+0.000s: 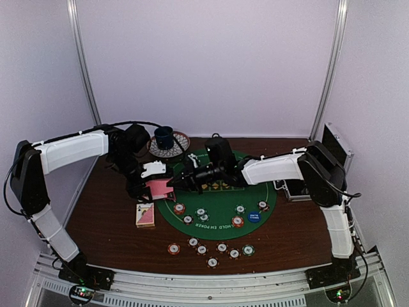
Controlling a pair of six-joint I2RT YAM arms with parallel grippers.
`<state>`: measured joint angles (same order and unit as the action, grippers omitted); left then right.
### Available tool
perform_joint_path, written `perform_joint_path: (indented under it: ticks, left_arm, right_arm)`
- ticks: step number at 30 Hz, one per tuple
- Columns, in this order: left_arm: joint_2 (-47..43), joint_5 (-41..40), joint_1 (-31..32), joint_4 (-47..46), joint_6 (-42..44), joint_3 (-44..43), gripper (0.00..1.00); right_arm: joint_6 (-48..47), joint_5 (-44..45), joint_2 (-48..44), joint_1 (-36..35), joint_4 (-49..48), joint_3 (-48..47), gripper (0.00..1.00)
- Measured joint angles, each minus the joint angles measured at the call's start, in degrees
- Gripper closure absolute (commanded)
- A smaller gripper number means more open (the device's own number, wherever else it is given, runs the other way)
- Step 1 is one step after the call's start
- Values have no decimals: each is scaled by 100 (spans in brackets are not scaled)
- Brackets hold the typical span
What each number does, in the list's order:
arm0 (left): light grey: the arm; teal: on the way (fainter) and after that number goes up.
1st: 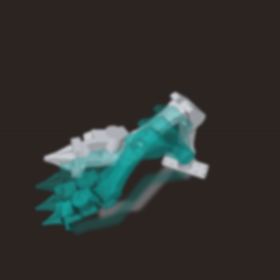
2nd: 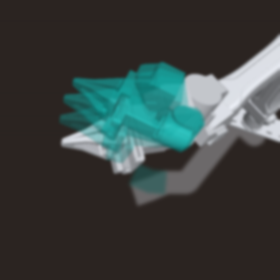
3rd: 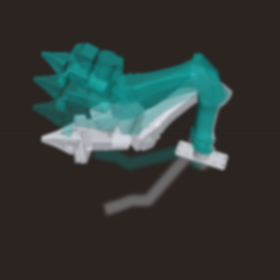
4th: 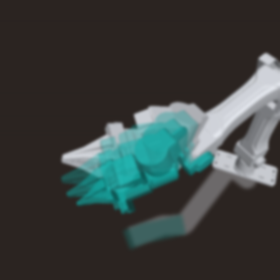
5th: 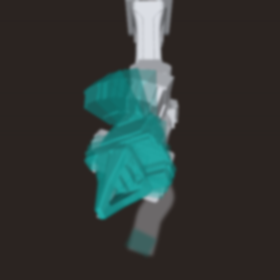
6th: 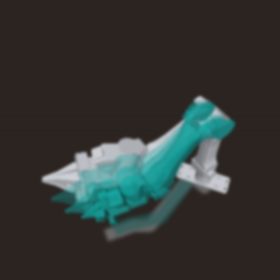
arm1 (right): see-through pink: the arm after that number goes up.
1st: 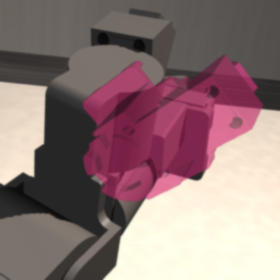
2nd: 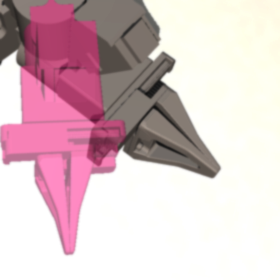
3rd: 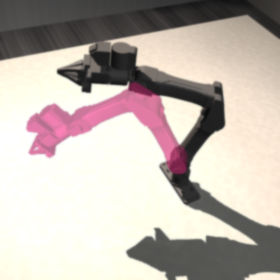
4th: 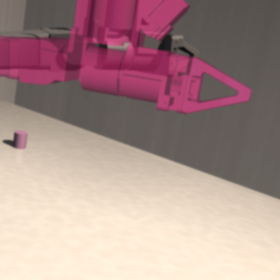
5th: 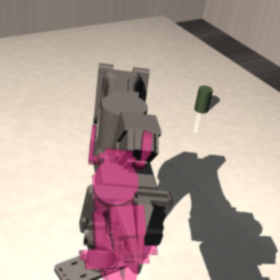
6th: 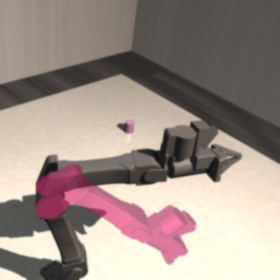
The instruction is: Distribute texas hold em gaming equipment
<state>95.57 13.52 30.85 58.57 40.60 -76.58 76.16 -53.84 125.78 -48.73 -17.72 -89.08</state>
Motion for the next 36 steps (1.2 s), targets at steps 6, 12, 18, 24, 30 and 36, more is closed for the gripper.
perform_joint_path:
  ticks: [6,12,18,24,30,36]
  left_arm:
    - [0,-37,-131,0,0,37,100]
    - [-13,-55,-199,26,0,133,100]
    - [-133,-70,-251,98,0,232,100]
    - [-319,-59,-280,210,-4,232,100]
    - [-400,-42,-280,297,-7,232,100]
    - [-400,-4,-280,302,-50,234,100]
  right_arm:
    - [-166,-94,-105,258,173,205,100]
    - [-382,-101,-208,640,337,234,100]
    - [-737,-96,-28,883,901,-146,100]
    - [-1110,-26,739,907,1464,-1364,100]
    - [-1305,151,1681,890,1954,-2437,100]
    - [-1521,479,2459,855,2570,-3344,96]
